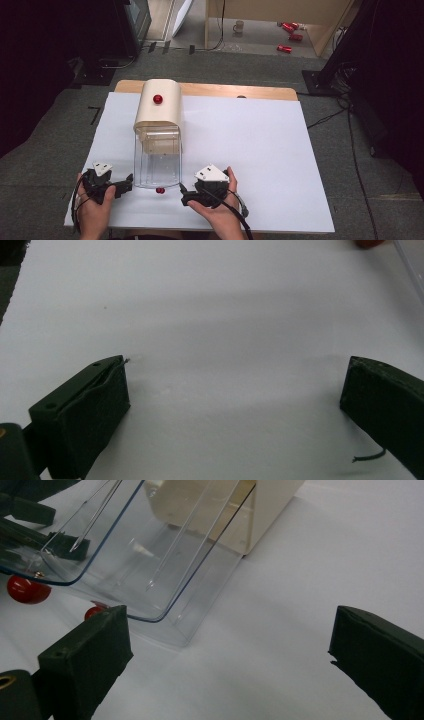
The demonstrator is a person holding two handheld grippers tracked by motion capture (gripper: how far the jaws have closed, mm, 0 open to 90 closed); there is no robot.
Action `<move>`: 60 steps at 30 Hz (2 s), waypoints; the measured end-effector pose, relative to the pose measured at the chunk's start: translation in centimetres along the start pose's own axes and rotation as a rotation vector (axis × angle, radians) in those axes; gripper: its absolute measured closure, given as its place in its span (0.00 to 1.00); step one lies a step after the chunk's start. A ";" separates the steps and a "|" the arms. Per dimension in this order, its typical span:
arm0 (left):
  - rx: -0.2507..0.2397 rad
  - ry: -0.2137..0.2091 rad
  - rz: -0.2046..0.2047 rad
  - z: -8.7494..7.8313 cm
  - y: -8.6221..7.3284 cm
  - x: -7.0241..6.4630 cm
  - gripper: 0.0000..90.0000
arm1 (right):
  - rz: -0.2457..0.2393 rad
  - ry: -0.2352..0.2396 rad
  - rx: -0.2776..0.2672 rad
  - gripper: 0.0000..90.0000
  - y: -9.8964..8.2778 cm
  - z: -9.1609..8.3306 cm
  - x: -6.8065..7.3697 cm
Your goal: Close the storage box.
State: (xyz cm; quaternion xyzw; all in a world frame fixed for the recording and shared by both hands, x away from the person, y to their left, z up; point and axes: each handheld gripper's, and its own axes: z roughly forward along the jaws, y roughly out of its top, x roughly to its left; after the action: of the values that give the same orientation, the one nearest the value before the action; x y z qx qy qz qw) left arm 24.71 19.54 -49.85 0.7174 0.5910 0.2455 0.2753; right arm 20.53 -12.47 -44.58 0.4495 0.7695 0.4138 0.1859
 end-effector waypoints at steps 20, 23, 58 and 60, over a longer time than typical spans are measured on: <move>-0.001 0.000 -0.001 0.0 0.0 0.0 0.00 | -0.026 0.057 -0.020 0.16 -0.4 1.2 2.3; -0.001 0.000 -0.001 0.0 0.0 0.0 0.00 | -0.032 0.073 -0.029 0.19 -0.4 1.3 2.6; -0.001 0.000 -0.001 0.0 0.0 0.0 0.00 | -0.073 0.114 -0.083 0.40 -0.2 0.8 4.2; -0.001 0.000 -0.002 0.0 0.0 0.0 0.00 | -0.072 0.116 -0.086 0.40 -0.2 0.7 4.2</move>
State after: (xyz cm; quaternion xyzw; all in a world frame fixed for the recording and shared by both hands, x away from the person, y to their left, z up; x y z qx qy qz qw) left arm 24.72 19.53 -49.85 0.7169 0.5914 0.2454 0.2759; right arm 18.74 -8.63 -44.80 0.3883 0.7761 0.4650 0.1751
